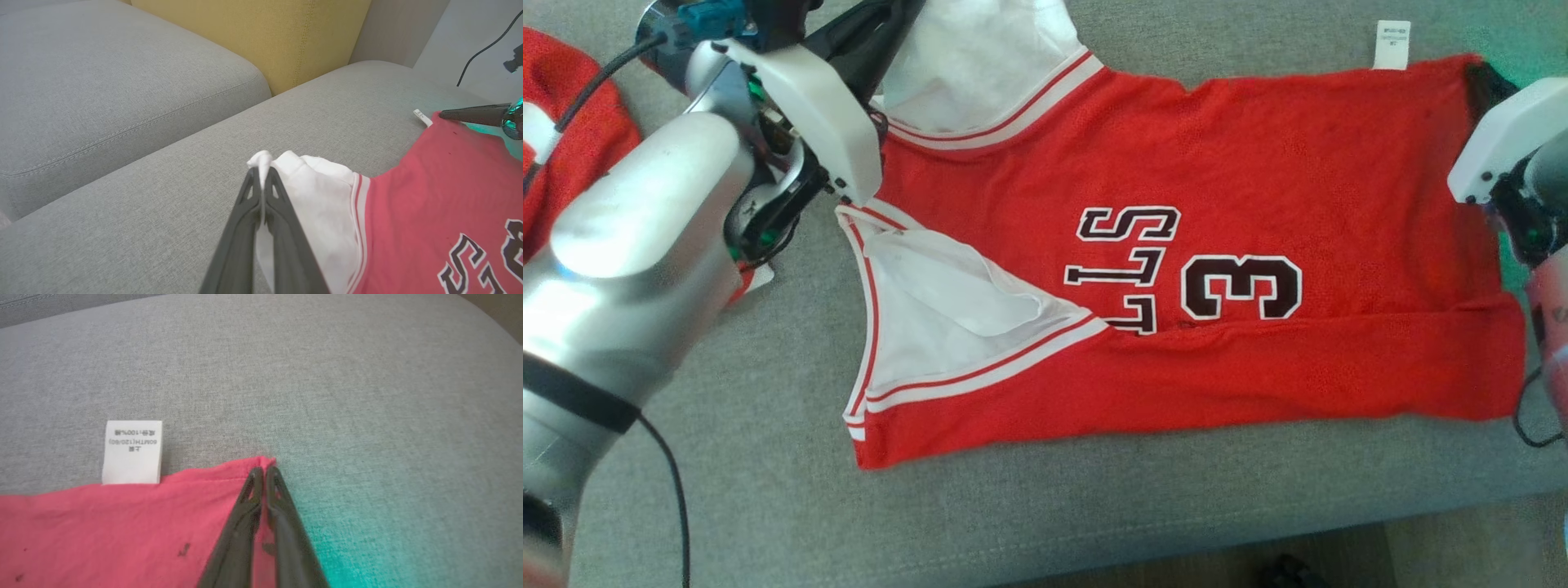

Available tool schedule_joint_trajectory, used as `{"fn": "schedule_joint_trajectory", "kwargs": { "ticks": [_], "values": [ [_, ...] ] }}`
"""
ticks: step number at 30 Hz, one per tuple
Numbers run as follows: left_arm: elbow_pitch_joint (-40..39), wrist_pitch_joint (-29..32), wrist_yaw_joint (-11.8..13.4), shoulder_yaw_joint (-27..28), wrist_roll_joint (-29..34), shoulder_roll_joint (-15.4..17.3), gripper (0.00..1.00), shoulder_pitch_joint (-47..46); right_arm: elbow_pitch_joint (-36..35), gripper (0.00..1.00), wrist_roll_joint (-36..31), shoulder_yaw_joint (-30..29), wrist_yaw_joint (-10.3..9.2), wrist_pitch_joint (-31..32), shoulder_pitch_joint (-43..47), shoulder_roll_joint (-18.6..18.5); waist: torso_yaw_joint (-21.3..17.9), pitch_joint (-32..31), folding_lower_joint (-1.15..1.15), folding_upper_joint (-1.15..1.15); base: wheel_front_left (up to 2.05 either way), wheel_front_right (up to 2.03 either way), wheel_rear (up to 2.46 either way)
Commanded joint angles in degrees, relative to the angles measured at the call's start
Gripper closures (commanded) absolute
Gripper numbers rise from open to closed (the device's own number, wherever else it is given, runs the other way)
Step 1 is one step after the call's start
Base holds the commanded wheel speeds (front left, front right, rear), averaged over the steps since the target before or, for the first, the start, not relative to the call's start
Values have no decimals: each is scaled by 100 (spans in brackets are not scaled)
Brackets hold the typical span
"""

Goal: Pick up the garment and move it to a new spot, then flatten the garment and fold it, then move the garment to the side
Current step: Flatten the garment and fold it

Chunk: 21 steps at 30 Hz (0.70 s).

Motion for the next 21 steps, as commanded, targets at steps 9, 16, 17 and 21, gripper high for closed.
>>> {"fn": "schedule_joint_trajectory", "kwargs": {
  "ticks": [9,16,17,21],
  "values": [
    [38,-159,290,450,-135,252,100,-393,184,100,-200,-188,11,-606,-386,-111,-49,24,0,0,0,0,0],
    [347,-339,390,591,-128,150,100,-644,442,100,-477,-424,11,-1044,-656,13,-85,37,0,0,0,0,0],
    [407,-367,401,612,-126,126,100,-686,476,100,-540,-471,11,-1132,-691,26,-88,33,0,0,0,0,0],
    [690,-511,434,733,-155,-3,100,-829,629,100,-739,-735,11,-1480,-842,107,-100,-4,0,0,0,0,0]
  ]
}}
